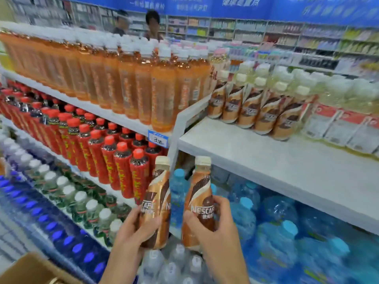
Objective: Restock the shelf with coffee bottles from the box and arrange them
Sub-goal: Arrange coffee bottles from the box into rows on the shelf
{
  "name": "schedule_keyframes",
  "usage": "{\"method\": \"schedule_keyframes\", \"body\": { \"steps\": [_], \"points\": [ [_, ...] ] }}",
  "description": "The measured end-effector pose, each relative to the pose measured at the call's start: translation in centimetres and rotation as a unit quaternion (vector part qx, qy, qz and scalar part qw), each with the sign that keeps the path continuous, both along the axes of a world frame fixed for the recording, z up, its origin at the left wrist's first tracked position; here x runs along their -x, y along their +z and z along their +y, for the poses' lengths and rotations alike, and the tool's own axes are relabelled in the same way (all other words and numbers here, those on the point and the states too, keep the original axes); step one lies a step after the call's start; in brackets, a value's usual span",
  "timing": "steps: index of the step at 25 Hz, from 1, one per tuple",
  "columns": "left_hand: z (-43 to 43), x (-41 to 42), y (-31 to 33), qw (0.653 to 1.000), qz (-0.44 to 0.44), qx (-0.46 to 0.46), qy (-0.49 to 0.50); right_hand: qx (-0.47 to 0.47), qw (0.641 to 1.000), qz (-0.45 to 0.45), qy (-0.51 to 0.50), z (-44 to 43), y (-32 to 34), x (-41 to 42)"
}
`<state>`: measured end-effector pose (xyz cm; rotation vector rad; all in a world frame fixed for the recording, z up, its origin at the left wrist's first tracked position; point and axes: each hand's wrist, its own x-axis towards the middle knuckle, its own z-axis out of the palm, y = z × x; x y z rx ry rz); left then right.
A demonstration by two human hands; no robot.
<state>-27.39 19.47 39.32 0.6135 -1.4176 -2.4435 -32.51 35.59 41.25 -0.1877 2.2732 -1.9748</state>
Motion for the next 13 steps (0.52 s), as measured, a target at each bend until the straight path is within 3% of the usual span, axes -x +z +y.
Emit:
{"method": "schedule_keyframes", "body": {
  "steps": [5, 13],
  "points": [
    [6.9, 6.0, 4.7, 0.995, 0.057, 0.058, -0.063, 0.038, 0.995, 0.048, -0.074, 7.5, 4.9, 2.3],
    [11.9, 15.0, 11.1, 0.955, 0.132, 0.2, -0.176, -0.005, 0.975, 0.14, -0.175, 13.1, 10.6, 8.4]
  ]
}}
